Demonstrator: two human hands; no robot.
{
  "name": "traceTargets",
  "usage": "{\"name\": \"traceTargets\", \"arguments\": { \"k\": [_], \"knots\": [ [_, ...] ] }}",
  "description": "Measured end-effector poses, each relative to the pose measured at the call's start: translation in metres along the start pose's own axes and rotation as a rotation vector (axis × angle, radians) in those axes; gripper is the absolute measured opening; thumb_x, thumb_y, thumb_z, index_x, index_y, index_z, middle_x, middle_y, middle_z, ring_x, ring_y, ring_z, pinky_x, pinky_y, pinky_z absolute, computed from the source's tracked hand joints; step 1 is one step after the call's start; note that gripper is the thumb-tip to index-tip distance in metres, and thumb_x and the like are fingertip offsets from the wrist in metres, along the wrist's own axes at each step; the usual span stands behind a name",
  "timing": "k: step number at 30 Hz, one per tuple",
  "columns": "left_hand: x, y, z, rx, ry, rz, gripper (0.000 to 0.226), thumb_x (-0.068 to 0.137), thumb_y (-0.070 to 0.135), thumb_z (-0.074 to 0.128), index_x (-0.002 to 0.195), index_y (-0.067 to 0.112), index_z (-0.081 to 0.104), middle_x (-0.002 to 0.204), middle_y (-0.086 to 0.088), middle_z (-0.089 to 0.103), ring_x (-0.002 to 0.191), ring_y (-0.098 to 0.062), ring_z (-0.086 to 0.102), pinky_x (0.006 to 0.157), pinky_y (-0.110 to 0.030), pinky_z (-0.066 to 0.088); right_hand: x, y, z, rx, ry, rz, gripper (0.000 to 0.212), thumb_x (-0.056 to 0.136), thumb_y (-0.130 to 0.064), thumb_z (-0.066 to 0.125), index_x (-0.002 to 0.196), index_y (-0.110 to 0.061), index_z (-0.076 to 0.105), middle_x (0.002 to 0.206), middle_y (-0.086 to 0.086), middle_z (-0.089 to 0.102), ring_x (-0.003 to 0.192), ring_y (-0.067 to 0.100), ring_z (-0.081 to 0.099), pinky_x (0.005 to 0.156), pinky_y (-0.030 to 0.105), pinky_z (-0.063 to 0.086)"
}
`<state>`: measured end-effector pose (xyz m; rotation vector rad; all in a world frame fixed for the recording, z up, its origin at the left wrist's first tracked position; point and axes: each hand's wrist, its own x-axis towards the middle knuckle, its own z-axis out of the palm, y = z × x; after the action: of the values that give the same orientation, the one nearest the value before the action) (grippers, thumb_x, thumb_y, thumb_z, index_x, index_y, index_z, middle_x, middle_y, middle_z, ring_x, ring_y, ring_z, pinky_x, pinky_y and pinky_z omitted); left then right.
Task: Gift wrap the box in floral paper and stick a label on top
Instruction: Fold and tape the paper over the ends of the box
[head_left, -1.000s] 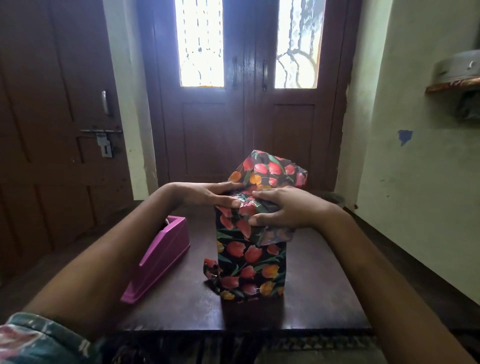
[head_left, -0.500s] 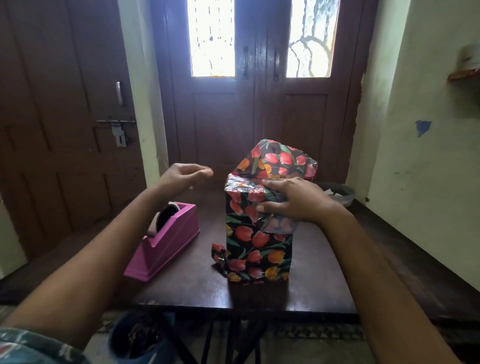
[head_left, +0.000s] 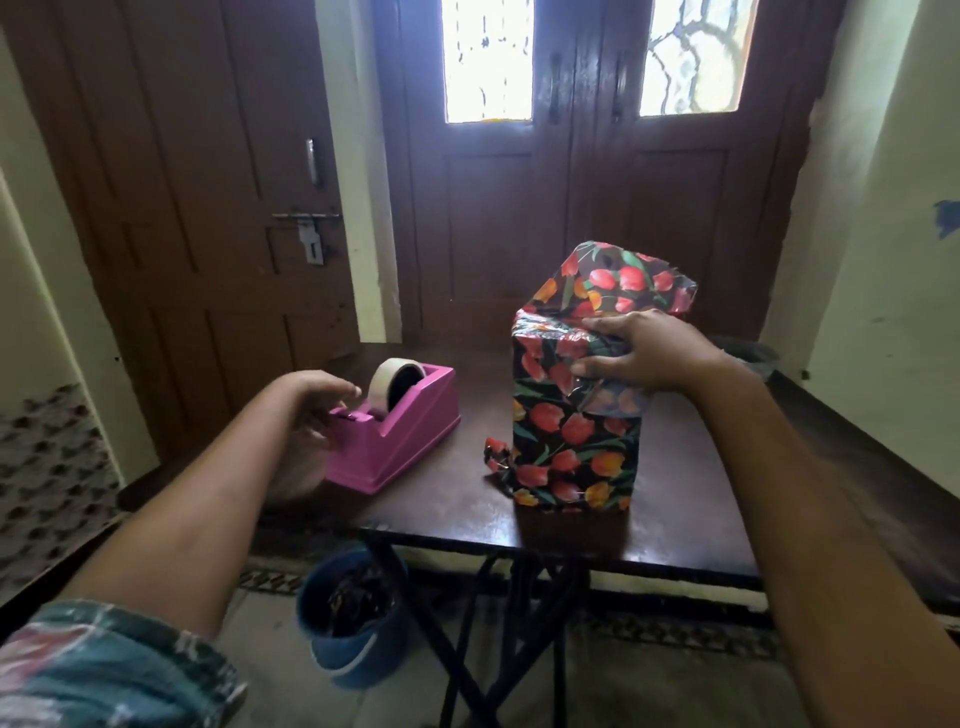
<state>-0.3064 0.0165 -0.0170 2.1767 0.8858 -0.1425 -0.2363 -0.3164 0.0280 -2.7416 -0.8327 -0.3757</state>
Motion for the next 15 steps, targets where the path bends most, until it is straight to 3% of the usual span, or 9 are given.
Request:
{"name": "traceTargets", "arguments": {
  "k": [2,6,12,15],
  "knots": [
    [-0.0041,0.0042,0.0051,-0.025,-0.016,-0.021,0.034,0.100,0.029,0.038,0.098,-0.001,0.053,0.087,-0.015,0.045,0.065,-0.022,0.046,0.028,-0.018,0.040,-0.0011,0.0001,-0.0003,0.010,0.003,0.006,0.068,0.080,-0.056,0.060,0.140,-0.030,0.040,0.141,0.005,0.047,0.126,0.026,0.046,0.094,0.035,0.042],
    [-0.0047,0.0069,0.0034,-0.085,-0.055,-0.057,0.034,0.098,0.025,0.043,0.080,-0.002,0.052,0.086,-0.014,0.044,0.070,-0.024,0.047,0.031,-0.023,0.045,-0.0024,-0.0007,-0.0001,0.017,0.002,0.009,0.067,0.081,-0.053,0.060,0.141,-0.029,0.039,0.141,0.006,0.046,0.125,0.026,0.046,0.092,0.034,0.041],
    [-0.0042,0.0060,-0.0023,-0.137,-0.079,-0.053,0.029,0.095,0.025,0.050,0.082,0.000,0.056,0.093,-0.015,0.048,0.074,-0.024,0.052,0.040,-0.031,0.052,-0.0044,-0.0018,0.0000,0.021,0.014,0.006,0.066,0.082,-0.053,0.060,0.141,-0.030,0.040,0.141,0.007,0.046,0.126,0.026,0.045,0.090,0.034,0.041],
    [-0.0108,0.0022,0.0028,-0.235,-0.025,0.022,0.013,0.094,0.012,0.051,0.085,0.004,0.057,0.090,-0.012,0.052,0.075,-0.022,0.052,0.036,-0.032,0.050,-0.0046,-0.0017,0.0006,0.016,0.020,0.003,0.067,0.082,-0.053,0.059,0.141,-0.029,0.040,0.141,0.007,0.046,0.126,0.027,0.044,0.092,0.035,0.041]
  ]
}}
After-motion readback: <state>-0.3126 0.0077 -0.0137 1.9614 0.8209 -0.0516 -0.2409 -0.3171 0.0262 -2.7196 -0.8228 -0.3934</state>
